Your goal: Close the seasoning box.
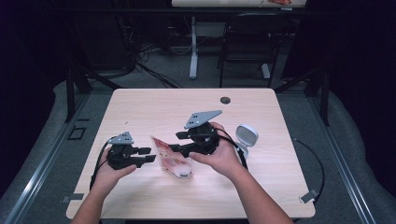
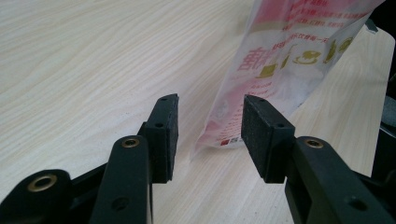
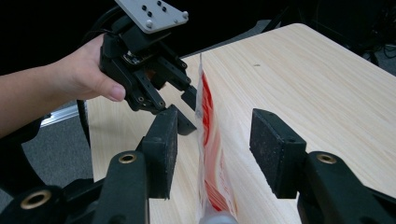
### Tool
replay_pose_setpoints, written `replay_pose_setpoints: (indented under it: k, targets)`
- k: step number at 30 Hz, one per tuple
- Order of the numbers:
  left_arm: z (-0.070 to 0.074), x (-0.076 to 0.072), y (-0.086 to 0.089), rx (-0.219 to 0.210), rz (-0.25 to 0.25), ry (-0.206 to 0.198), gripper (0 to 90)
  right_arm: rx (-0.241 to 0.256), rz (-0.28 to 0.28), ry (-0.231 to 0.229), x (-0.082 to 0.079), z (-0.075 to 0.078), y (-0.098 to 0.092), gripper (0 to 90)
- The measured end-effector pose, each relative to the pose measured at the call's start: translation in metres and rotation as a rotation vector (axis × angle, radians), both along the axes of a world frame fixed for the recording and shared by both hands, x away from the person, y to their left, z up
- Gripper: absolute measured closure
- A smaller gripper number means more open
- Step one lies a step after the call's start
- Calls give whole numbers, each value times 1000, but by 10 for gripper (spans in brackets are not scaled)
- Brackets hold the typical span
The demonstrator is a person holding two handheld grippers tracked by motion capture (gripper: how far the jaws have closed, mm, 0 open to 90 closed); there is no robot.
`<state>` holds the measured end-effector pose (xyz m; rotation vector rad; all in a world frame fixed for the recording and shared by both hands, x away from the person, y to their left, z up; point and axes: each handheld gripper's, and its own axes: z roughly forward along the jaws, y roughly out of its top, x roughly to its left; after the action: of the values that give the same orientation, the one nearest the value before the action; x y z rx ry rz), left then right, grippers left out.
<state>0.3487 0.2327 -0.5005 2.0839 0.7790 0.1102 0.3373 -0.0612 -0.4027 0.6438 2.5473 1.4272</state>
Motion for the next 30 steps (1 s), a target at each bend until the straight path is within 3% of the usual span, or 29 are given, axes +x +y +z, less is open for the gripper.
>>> replay_pose_setpoints:
  k: [16, 30]
  targets:
    - [7, -1, 12, 1, 46, -22, 552, 23, -69, -40, -8, 4, -32, 502]
    - [6, 0, 16, 1, 78, -24, 540, 50, -178, -79, -23, 3, -81, 482]
